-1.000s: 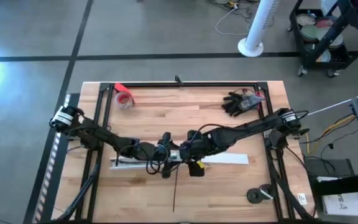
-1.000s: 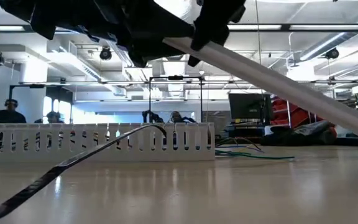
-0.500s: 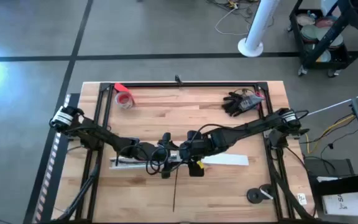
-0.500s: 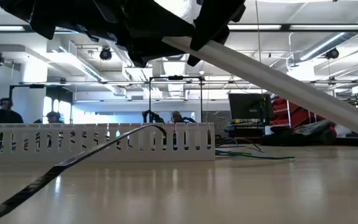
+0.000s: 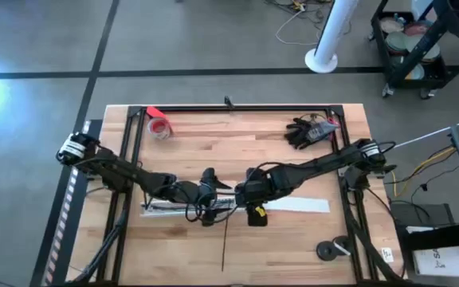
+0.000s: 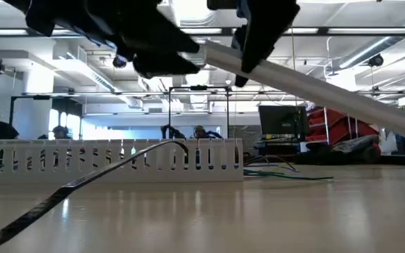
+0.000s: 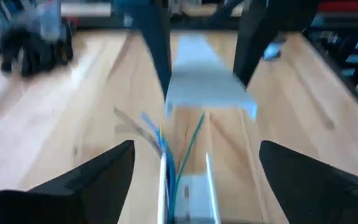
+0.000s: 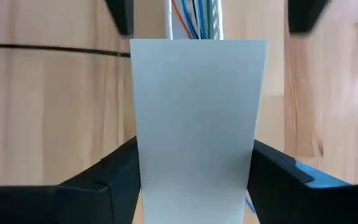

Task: Ziptie cables
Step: Close the cable duct

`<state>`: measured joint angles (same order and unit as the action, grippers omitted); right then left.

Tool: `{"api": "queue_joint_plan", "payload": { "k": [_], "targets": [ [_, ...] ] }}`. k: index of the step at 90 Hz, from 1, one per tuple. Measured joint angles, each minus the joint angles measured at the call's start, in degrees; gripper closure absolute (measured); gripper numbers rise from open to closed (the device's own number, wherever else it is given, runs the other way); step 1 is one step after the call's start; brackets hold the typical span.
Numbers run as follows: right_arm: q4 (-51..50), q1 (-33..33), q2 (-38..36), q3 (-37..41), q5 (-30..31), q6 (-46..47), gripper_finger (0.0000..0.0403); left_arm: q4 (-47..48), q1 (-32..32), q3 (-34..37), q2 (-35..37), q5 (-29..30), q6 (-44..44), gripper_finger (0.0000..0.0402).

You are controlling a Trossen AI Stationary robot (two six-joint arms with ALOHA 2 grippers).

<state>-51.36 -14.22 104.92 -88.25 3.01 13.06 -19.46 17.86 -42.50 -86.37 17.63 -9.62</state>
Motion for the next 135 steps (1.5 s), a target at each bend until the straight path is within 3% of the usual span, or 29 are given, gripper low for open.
{"api": "queue_joint_plan", "payload": {
  "k": [26,60,124,135],
  "targets": [
    [2.15,1.51,0.16,5.46,-0.54,2.12,0.0185,1.70,0.18,0.00,-6.22,-0.19,-5.71,0.0060],
    [3.25,3.41,0.18,7.98,-1.99,1.51,0.0185,-2.21,0.20,0.00,-13.12,-1.97,-8.49,0.0004],
    [1.29,6.12,0.22,3.77,-5.02,-1.36,0.0185,-4.94,-0.06,-0.24,-20.57,1.39,-9.40,0.0012],
    [-0.81,6.12,3.32,0.75,-5.16,-2.55,0.0185,-4.87,-0.13,-0.22,-20.63,1.49,-9.38,0.0012]
  ]
}}
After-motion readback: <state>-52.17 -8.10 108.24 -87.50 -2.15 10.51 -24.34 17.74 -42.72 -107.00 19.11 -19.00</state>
